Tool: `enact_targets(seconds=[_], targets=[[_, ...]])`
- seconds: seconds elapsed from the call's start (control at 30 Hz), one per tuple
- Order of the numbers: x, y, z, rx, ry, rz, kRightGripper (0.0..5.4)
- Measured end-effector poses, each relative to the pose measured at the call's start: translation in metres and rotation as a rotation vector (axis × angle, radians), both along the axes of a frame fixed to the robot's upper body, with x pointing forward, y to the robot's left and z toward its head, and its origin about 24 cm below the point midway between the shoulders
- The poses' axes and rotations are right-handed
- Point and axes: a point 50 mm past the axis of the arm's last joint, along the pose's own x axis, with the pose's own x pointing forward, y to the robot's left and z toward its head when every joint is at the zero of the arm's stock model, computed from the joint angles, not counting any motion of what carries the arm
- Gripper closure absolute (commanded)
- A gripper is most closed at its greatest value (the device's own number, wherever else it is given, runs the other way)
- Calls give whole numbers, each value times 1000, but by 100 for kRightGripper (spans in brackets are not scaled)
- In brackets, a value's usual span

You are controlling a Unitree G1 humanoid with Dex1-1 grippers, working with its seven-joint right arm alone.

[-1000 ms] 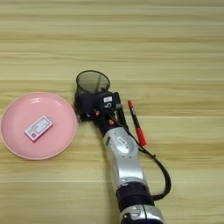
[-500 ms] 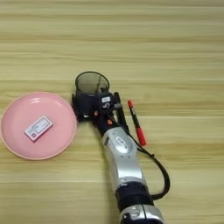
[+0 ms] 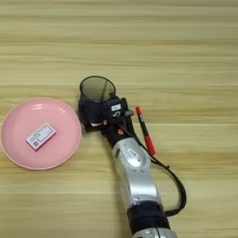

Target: Move the objects on the table

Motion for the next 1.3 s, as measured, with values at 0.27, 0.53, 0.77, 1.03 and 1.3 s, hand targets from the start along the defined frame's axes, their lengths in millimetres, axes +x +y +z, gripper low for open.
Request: enact_targets(seconds=[0.27, 0.53, 0.77, 1.03, 1.3], targets=[[-13, -2, 0, 10, 9, 9, 2], [-30, -8, -1, 4, 30, 7, 2], [-40, -10, -5, 18, 71, 17, 2], [-64, 3, 6, 66, 58, 145, 2], [-71, 27, 14, 78, 53, 283, 2]])
